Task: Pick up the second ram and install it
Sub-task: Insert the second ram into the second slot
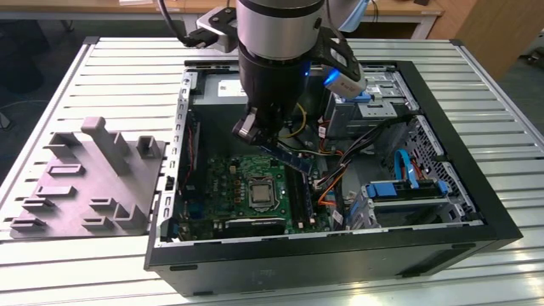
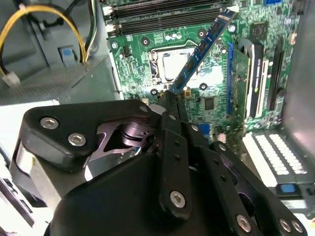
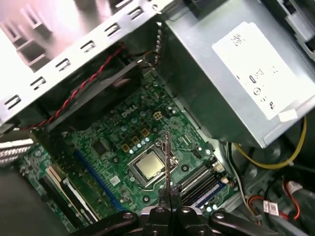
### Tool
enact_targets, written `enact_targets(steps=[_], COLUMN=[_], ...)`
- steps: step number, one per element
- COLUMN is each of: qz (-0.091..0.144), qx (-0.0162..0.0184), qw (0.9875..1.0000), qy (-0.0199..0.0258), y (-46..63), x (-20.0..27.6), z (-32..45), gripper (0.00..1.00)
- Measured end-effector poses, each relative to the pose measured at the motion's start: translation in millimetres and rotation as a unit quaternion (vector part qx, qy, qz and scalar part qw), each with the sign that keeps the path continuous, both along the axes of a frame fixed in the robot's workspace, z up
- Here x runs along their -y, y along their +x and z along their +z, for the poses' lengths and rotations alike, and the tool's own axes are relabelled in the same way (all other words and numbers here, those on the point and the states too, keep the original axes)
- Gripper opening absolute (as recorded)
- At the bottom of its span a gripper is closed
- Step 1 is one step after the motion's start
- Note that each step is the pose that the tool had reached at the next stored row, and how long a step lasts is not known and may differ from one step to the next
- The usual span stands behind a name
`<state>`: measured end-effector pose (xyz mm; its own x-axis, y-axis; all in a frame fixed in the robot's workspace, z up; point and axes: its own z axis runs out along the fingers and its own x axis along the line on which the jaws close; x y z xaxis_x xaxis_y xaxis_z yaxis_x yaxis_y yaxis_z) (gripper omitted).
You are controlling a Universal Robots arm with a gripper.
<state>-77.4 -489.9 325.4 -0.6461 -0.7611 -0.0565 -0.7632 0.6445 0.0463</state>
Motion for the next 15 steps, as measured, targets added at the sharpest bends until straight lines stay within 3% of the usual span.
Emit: enact_targets(steps=[3, 7, 11, 15], qz=[-0.027, -0.063, -0.100, -0.136], qx=[0.0000, 0.0000, 0.0000, 0.0000], qw=[0.9996, 0.9980, 0.9950, 0.9908], qy=[0.0000, 0.0000, 0.0000, 0.0000], y=[0.0, 0.0, 0.0, 0.0], x=[0.0, 0.0, 0.0, 0.0], z=[0.0, 0.0, -0.1, 0.0], gripper=[0.12, 0.12, 0.12, 0.12])
